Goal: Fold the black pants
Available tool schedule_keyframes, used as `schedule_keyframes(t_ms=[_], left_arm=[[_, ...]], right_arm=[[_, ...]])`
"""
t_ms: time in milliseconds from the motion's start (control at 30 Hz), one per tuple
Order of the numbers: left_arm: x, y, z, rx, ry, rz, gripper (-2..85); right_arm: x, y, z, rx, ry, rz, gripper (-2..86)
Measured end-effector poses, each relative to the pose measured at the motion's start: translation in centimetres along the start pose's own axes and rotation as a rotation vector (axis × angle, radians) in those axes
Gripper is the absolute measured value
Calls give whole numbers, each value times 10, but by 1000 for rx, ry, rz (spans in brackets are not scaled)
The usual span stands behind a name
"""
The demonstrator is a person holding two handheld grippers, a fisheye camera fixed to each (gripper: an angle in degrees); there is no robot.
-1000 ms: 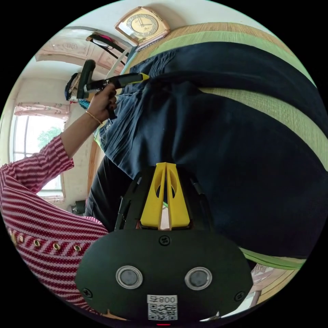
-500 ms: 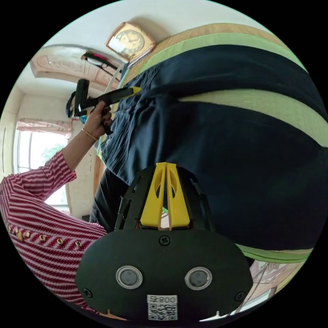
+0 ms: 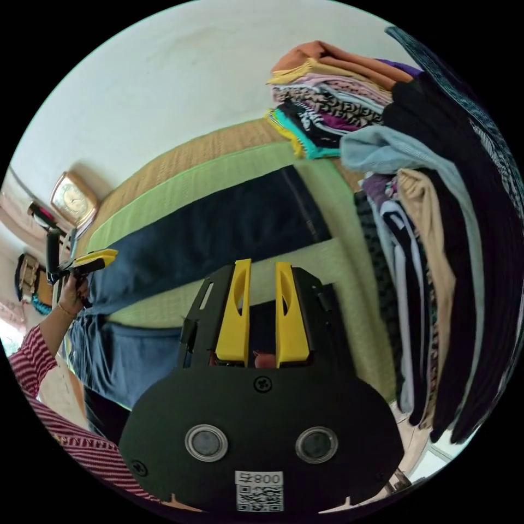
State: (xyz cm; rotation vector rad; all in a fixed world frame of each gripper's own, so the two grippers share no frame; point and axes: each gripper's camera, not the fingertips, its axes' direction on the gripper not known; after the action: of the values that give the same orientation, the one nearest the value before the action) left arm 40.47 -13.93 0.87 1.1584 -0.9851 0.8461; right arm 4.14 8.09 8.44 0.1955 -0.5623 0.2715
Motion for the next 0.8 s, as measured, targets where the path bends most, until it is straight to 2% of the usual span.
schedule_keyframes(t_ms=[267, 400, 500, 667, 733, 800], left_arm=[[19, -92, 32, -121, -140, 29, 112], [33, -106, 39, -160, -273, 50, 74], [48, -113, 30, -165, -278, 105, 29], [60, -111, 12, -79, -219, 115, 15], [57, -113, 24, -145, -214, 98, 19], [55, -113, 24, -122, -190, 26, 35]], right_arm=[[68, -67, 49, -84, 112, 11, 85], [82, -70, 69, -122, 100, 19, 76], [87, -69, 58, -109, 101, 13, 37], [100, -59, 5, -27, 25, 6, 14], [105, -62, 18, -91, 49, 6, 14], [110, -64, 35, -154, 71, 22, 16]])
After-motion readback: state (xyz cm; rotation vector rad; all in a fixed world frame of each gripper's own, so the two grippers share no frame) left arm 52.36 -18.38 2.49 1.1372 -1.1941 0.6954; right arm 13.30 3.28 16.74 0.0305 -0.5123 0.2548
